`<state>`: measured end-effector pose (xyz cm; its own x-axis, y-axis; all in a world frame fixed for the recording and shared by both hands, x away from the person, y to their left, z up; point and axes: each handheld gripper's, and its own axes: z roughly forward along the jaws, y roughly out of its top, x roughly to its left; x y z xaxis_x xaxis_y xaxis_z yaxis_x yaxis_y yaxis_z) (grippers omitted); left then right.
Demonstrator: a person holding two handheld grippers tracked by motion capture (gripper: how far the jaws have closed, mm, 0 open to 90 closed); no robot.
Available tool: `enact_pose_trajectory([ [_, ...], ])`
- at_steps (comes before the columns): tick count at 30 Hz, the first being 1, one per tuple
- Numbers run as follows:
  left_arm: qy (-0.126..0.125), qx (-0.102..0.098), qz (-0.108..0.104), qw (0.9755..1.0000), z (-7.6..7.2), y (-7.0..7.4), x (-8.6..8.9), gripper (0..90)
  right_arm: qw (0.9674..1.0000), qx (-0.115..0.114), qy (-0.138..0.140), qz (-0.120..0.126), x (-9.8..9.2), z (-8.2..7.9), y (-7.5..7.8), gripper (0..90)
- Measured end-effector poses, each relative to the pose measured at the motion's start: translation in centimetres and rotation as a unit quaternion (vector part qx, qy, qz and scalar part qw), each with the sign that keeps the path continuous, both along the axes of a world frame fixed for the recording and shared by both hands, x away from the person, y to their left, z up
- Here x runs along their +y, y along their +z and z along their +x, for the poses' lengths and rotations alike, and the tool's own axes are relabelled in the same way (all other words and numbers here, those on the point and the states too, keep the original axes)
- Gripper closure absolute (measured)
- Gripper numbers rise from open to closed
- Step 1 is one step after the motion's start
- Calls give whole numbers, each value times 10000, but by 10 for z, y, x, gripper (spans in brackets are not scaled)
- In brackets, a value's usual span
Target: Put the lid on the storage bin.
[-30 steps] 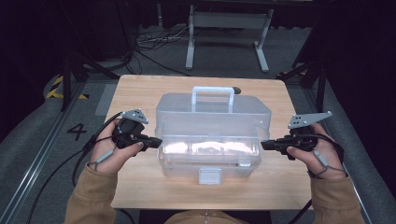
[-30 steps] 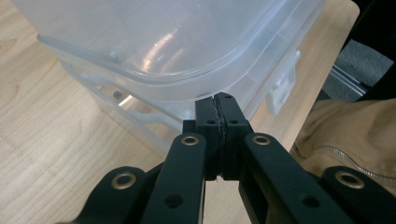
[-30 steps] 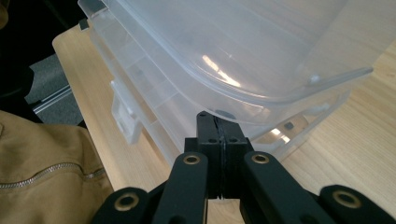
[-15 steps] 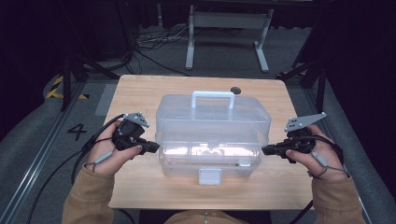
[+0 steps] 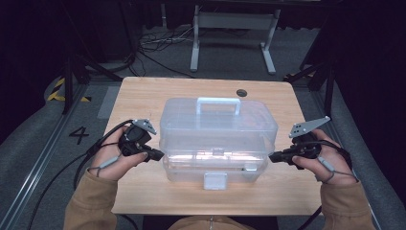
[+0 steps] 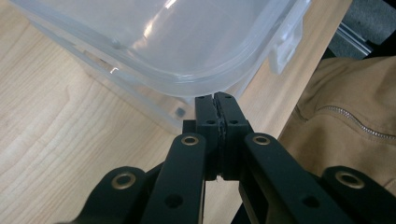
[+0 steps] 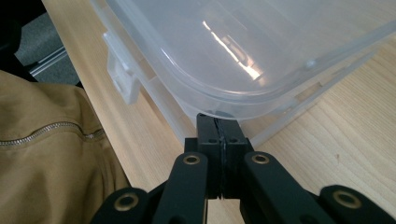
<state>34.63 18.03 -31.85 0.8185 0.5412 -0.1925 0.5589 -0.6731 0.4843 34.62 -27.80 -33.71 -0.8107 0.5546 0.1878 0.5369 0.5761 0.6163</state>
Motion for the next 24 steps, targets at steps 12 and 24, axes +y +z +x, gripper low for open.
enact_pose_trajectory([
  [12, -149, 212, 232, 9994, 1, -7, -4, 887, 9994, 155, 164, -248, 3, 2, -7, 900],
  [24, -398, 277, 441, 9979, 3, -11, -8, 873, 9985, 253, 274, -402, 5, 2, -11, 900],
])
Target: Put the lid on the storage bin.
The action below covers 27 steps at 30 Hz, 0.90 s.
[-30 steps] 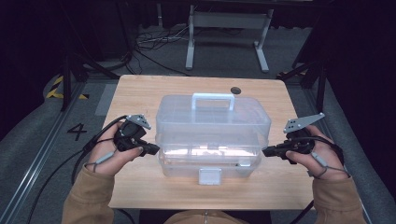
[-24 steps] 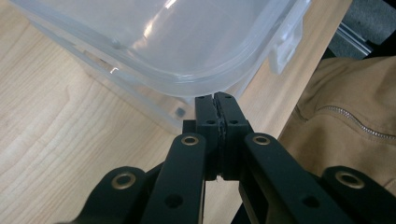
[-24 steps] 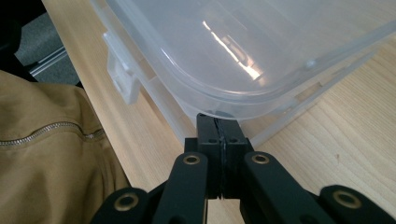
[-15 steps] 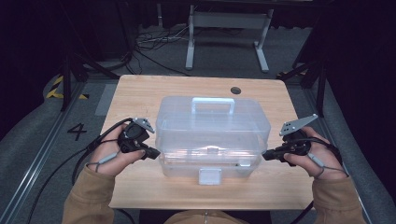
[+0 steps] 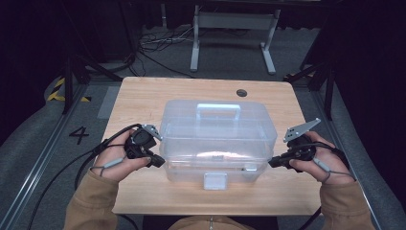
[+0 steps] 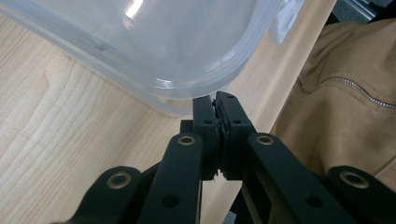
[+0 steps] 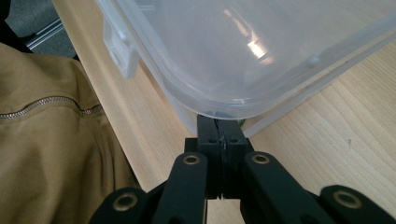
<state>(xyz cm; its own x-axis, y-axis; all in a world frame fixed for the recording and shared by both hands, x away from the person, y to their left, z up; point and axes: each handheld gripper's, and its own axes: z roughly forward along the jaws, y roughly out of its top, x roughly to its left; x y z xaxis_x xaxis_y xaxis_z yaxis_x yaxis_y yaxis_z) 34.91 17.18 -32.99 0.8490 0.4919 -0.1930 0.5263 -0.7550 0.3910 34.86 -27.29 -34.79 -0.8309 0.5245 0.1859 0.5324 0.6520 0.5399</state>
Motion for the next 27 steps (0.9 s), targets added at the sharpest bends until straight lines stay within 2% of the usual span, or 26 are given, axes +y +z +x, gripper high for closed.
enact_pose_trajectory([
  [27, -218, 192, 320, 9991, 2, -11, -6, 869, 9991, 297, 164, -247, 4, 3, -11, 900],
])
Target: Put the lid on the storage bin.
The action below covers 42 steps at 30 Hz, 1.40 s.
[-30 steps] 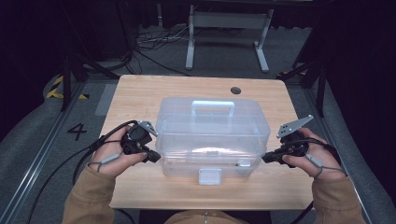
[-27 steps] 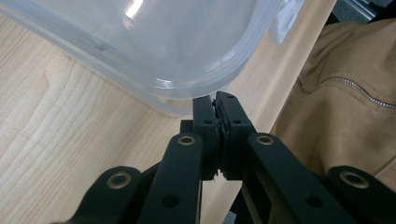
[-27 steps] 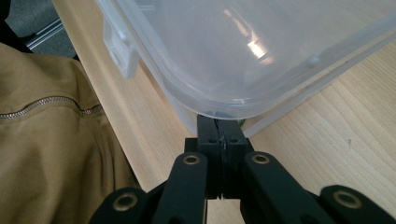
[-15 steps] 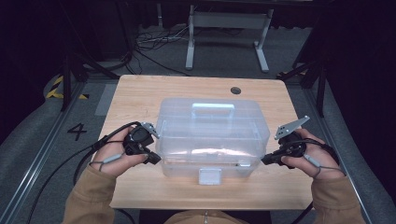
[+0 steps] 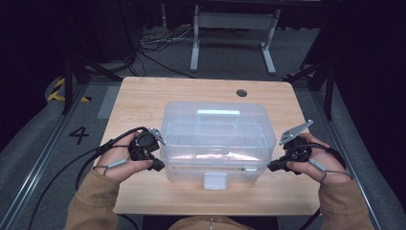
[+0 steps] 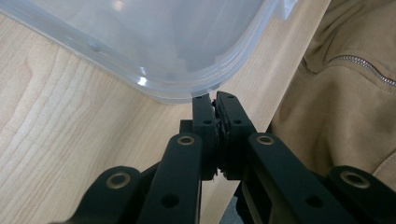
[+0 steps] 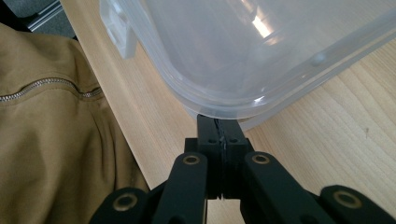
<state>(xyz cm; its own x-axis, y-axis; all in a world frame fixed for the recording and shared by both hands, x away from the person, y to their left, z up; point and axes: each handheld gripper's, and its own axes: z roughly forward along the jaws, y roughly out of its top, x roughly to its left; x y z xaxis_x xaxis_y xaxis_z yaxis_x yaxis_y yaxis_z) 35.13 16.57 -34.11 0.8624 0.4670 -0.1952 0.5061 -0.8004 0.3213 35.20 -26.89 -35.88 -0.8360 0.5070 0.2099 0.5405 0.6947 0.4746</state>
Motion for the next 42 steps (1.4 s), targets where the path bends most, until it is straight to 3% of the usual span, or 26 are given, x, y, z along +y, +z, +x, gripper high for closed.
enact_pose_trajectory([
  [7, -138, 104, 65, 9998, 0, -3, -1, 863, 9999, 96, 34, -119, 0, 1, -4, 900],
  [13, -98, 254, 140, 9995, 2, -10, 1, 856, 9982, 410, -82, -436, -3, 6, -18, 884],
  [26, 31, 158, -20, 9999, 4, -7, 7, 817, 9995, 289, -37, -148, -7, 5, -12, 866],
  [34, 347, -32, -383, 9987, 1, 0, 22, 793, 9998, 187, -88, -9, -12, 7, -6, 815],
  [42, 794, -369, -771, 9932, -1, 8, 38, 767, 9994, -37, -240, 246, -24, 9, 5, 773],
])
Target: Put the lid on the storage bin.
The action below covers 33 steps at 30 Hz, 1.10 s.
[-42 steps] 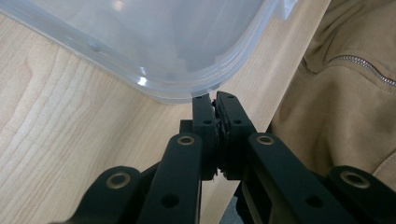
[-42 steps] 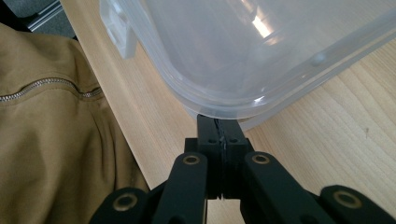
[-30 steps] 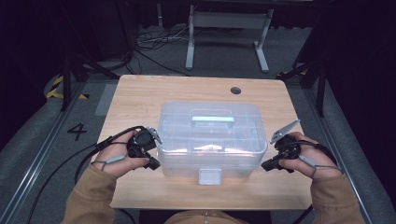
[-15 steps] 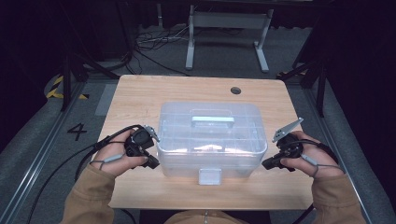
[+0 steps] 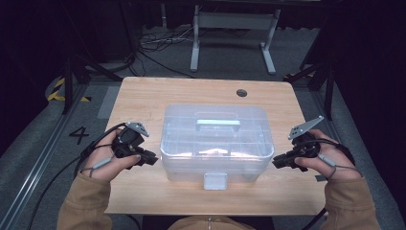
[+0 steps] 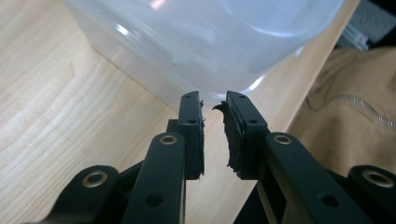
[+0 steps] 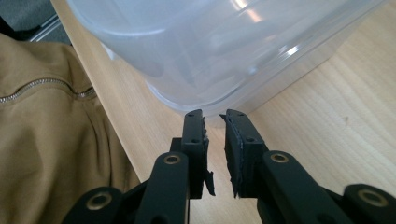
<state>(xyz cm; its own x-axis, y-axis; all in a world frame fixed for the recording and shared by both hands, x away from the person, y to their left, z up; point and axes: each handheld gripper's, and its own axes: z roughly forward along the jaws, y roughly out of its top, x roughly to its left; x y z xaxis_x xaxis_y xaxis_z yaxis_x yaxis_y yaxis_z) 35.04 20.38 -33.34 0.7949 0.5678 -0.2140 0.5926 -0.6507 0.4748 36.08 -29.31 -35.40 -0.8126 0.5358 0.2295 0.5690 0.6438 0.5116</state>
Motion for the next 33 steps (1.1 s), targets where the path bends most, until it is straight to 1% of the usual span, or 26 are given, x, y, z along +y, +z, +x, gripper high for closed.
enact_pose_trajectory([
  [1, 80, -37, -54, 9999, 0, 1, 2, 767, 10000, 0, 0, 0, 0, 0, 0, 773],
  [2, 195, -162, -136, 9996, 0, 3, 5, 767, 10000, -33, -40, 31, -1, 0, 1, 766],
  [3, 248, -182, -200, 9993, 0, 3, 6, 767, 9998, -117, -118, 82, -4, 1, 3, 752],
  [4, 346, -208, -251, 9989, -1, 4, 8, 768, 9997, -148, -158, 109, -5, 1, 3, 745],
  [6, 538, -347, -379, 9972, 0, 5, 11, 763, 9992, -257, -246, 185, -7, 3, 4, 728],
  [7, 606, -399, -412, 9965, 1, 5, 12, 763, 9988, -335, -297, 213, -9, 4, 5, 721],
  [10, 849, -542, -507, 9936, 4, 4, 18, 753, 9974, -448, -479, 291, -12, 6, 6, 702],
  [12, 949, -644, -568, 9918, 6, 2, 21, 742, 9964, -476, -614, 339, -15, 8, 6, 685],
  [14, 954, -648, -575, 9917, 7, 1, 22, 736, 9946, -610, -737, 402, -17, 10, 7, 682],
  [15, 1075, -711, -608, 9898, 10, -1, 24, 733, 9936, -651, -823, 429, -19, 11, 7, 672],
  [16, 1075, -711, -608, 9898, 10, -1, 24, 732, 9936, -651, -823, 429, -19, 11, 7, 672],
  [17, 1141, -758, -620, 9886, 12, -3, 26, 732, 9928, -699, -868, 436, -21, 12, 7, 668],
  [18, 1166, -798, -608, 9881, 13, -3, 27, 721, 9915, -779, -933, 459, -24, 13, 7, 655],
  [19, 1224, -836, -621, 9870, 14, -5, 28, 712, 9907, -839, -967, 473, -25, 14, 7, 649],
  [21, 1352, -883, -668, 9846, 16, -7, 30, 701, 9874, -997, -1111, 520, -30, 16, 7, 631],
  [22, 1392, -906, -654, 9839, 18, -8, 32, 699, 9862, -1036, -1177, 531, -32, 18, 6, 623],
  [24, 1473, -983, -688, 9818, 22, -11, 33, 684, 9831, -1135, -1325, 562, -36, 20, 3, 595],
  [25, 1485, -1014, -672, 9814, 23, -12, 33, 675, 9813, -1214, -1385, 560, -39, 22, 2, 581],
  [26, 1540, -1050, -678, 9801, 25, -14, 34, 673, 9800, -1260, -1435, 564, -41, 23, 1, 573],
  [27, 1566, -1104, -679, 9791, 27, -16, 34, 665, 9782, -1281, -1542, 535, -44, 24, -1, 571],
  [28, 1592, -1116, -655, 9787, 29, -17, 35, 656, 9766, -1323, -1610, 526, -47, 26, -2, 566],
  [29, 1589, -1119, -641, 9788, 30, -18, 36, 648, 9751, -1349, -1674, 543, -49, 27, -4, 558],
  [30, 1589, -1119, -641, 9788, 30, -18, 36, 641, 9751, -1349, -1674, 543, -49, 27, -4, 558],
  [31, 1642, -1150, -687, 9773, 34, -22, 37, 641, 9741, -1377, -1707, 549, -50, 27, -5, 554],
  [32, 1674, -1198, -700, 9761, 36, -24, 38, 634, 9710, -1438, -1817, 583, -54, 30, -8, 543],
  [33, 1717, -1153, -710, 9758, 37, -26, 39, 632, 9700, -1448, -1860, 598, -56, 31, -11, 540],
])
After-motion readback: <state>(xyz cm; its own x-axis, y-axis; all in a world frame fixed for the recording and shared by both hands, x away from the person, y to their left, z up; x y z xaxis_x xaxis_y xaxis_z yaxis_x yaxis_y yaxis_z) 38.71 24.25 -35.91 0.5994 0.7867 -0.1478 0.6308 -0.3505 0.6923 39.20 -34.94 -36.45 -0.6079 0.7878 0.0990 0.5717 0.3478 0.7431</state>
